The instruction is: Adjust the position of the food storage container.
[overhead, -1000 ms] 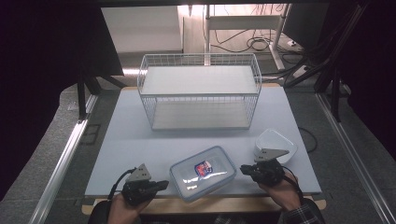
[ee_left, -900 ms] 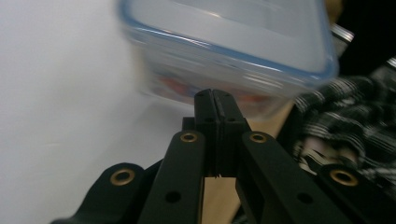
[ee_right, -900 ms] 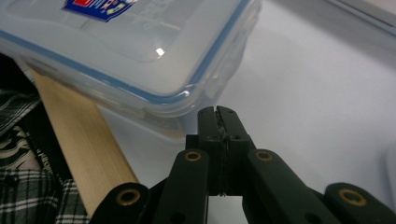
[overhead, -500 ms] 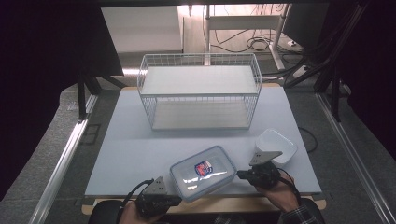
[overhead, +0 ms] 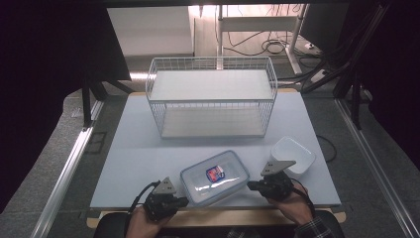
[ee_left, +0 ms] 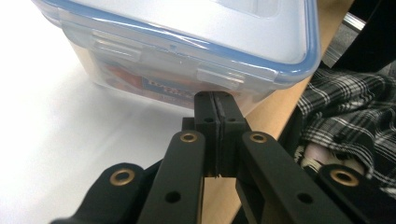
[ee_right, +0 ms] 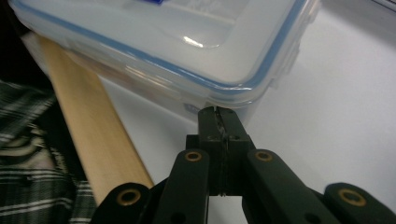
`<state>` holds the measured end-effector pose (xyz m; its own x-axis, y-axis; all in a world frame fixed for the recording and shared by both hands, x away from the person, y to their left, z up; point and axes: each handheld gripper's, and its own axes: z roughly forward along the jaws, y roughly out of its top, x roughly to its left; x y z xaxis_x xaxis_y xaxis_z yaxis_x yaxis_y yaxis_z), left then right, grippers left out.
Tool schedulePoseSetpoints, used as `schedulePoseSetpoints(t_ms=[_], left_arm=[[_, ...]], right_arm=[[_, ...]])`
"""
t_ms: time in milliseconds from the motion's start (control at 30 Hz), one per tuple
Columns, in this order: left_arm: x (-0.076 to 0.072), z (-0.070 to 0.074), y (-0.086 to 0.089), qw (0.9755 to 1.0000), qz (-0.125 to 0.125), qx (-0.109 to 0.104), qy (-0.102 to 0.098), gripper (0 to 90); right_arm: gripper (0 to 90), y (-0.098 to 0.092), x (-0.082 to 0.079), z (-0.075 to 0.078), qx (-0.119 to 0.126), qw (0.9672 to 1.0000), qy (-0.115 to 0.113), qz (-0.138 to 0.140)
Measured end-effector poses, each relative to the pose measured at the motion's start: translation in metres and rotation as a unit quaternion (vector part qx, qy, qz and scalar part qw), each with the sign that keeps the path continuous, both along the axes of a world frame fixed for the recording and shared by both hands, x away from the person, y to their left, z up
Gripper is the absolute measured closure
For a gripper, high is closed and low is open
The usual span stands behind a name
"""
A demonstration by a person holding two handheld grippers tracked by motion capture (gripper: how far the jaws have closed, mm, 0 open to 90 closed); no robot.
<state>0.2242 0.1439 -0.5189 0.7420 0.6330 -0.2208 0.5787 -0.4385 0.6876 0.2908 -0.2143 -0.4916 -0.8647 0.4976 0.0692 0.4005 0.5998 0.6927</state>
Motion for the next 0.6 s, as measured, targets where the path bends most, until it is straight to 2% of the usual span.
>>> schedulePoseSetpoints(t_ms=[67,100,133,200,333,367,467,600], left_arm=[[0.002,-0.001,0.002,1.0,0.005,-0.002,0.002,90.0],[0.003,-0.001,0.002,1.0,0.007,-0.004,0.002,90.0],[0.003,-0.001,0.002,0.9999,0.01,-0.005,0.002,90.0],[0.004,-0.002,0.002,0.9999,0.016,-0.004,0.003,90.0],[0.01,-0.003,0.001,0.9996,0.026,-0.004,0.005,89.9],[0.013,-0.003,0.0,0.9994,0.035,0.002,0.002,90.0],[0.018,-0.003,0.0,0.9991,0.041,0.005,0.001,90.0],[0.034,-0.003,0.002,0.9988,0.047,0.014,0.002,90.0]], right_arm=[[89.4,0.002,0.0,0.0,-0.006,1.0,0.005,0.004],[89.4,0.0,0.002,0.001,-0.016,0.9998,-0.003,-0.011],[89.4,0.0,0.002,0.001,-0.016,0.9998,-0.003,-0.011],[89.4,-0.005,0.006,0.001,-0.032,0.9988,-0.02,-0.032],[89.4,-0.006,0.019,0.0,-0.012,0.9989,-0.019,-0.042],[89.5,-0.002,0.023,-0.003,-0.022,0.9988,-0.019,-0.04],[89.5,-0.001,0.025,-0.005,-0.023,0.9987,-0.016,-0.043],[89.6,-0.002,0.025,-0.004,-0.015,0.9988,-0.011,-0.046]])
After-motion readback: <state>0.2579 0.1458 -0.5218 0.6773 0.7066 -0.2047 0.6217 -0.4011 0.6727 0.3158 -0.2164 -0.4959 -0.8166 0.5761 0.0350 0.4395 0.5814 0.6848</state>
